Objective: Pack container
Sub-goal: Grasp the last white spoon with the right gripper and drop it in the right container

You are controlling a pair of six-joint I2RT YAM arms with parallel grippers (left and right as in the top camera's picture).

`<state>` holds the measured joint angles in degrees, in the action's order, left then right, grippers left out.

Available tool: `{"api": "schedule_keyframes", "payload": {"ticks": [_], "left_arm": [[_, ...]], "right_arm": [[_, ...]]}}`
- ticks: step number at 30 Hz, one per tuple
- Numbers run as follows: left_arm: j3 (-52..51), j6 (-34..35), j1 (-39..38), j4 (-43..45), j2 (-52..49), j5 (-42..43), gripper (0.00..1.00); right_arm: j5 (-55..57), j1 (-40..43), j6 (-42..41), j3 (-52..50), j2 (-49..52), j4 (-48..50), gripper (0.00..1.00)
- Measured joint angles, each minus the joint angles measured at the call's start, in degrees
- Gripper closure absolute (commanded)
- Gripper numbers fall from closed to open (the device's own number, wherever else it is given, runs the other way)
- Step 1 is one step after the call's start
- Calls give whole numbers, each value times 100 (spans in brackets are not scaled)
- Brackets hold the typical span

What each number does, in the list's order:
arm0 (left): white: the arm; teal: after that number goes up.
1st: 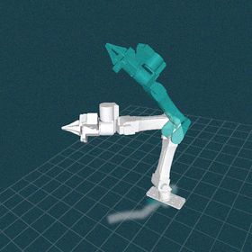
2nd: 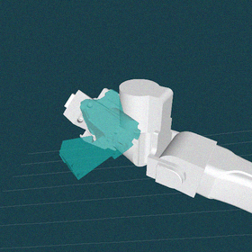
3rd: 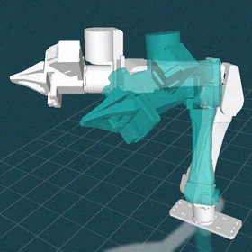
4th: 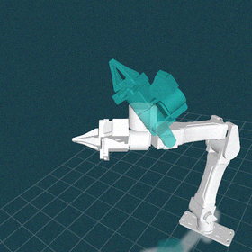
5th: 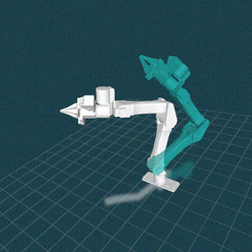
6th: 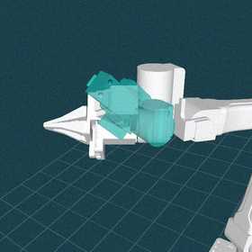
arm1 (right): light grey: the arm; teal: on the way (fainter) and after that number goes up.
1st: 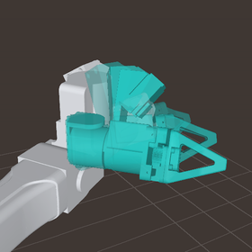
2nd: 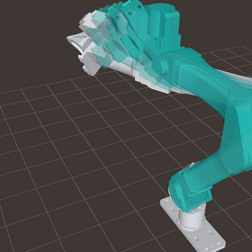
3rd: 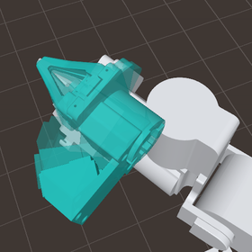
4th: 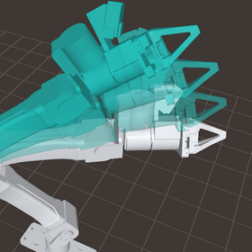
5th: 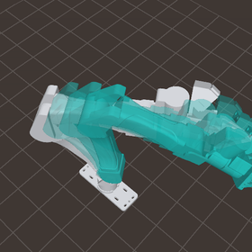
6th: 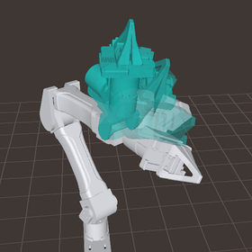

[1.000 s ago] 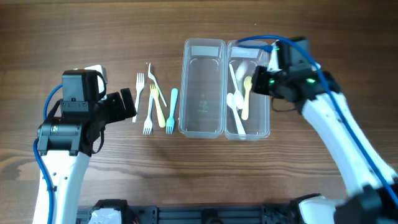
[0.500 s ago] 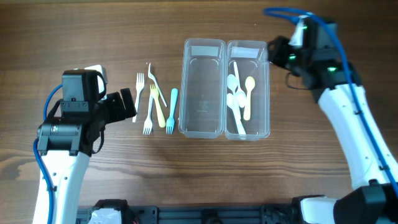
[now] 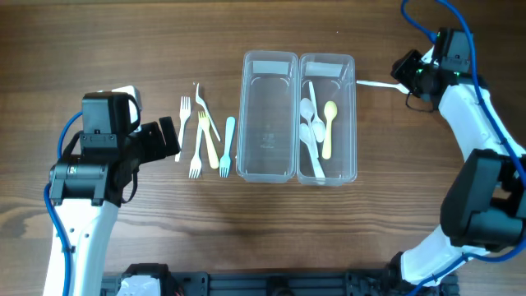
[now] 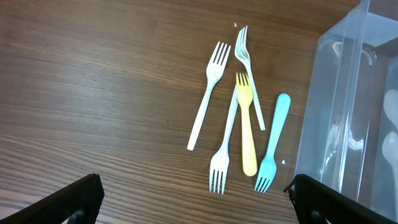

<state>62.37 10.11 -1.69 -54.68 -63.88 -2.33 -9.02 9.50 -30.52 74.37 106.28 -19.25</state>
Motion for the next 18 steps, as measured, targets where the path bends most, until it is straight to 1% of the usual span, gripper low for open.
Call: {"api": "schedule_keyframes", "payload": {"ticks": [4, 10, 14, 18], "left_arm": [[0, 2, 0, -4, 0, 2, 0], [0, 2, 0, 0, 2, 0, 0], [0, 0, 0, 2, 0, 0, 0], [0, 0, 0, 2, 0, 0, 0]], "right_arm": [[-9, -2, -275, 0, 522, 610, 56], [-138, 0, -310, 0, 1119, 1252, 56], [-149, 0, -238, 0, 1200, 1419, 56], [-146, 0, 61, 0, 1202, 1287, 55]]}}
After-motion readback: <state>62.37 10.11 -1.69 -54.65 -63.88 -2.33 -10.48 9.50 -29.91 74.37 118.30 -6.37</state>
